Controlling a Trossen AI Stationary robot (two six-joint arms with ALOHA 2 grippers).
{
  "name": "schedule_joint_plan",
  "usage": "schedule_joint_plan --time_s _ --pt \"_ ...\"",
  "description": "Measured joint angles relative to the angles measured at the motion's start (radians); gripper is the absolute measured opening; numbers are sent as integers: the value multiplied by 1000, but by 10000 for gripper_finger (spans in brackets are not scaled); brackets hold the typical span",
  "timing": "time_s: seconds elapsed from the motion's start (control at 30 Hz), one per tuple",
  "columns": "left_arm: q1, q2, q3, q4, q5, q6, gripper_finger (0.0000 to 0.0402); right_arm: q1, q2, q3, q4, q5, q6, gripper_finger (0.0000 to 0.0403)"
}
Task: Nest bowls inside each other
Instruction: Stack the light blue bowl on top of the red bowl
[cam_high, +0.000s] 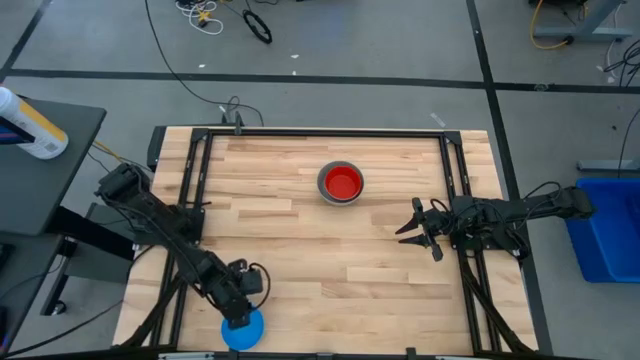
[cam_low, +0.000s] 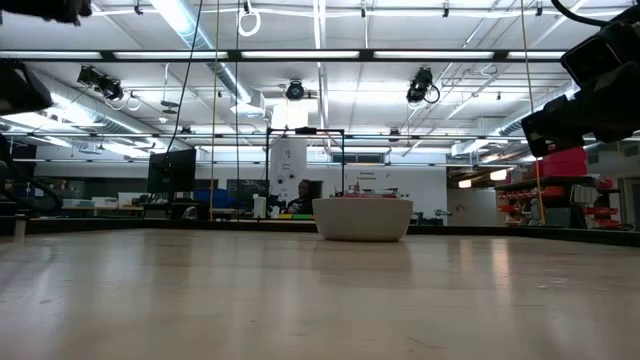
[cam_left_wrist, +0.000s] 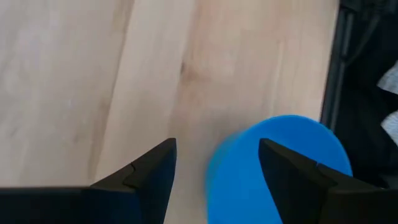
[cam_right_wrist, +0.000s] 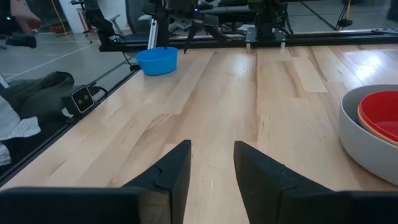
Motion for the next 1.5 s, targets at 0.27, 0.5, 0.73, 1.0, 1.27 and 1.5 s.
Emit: schedule_joint_plan --time_s 0.27,0.5,0.73,1.0,1.27,1.5 --pt "-69 0 -86 104 -51 -111 236 0 0 0 0 -3 29 130" --pt "-164 0 -109 174 -173 -220 236 0 0 0 0 -3 44 133" --pt "-168 0 -109 149 -226 -235 235 0 0 0 0 -3 44 134" --pt "-164 119 -109 236 -159 -260 210 0 0 0 -1 -29 51 132" --pt "-164 139 -108 255 -148 -217 154 0 0 0 -5 -29 52 133" --pt "-164 133 -57 180 -145 -158 122 0 0 0 -5 -28 51 131"
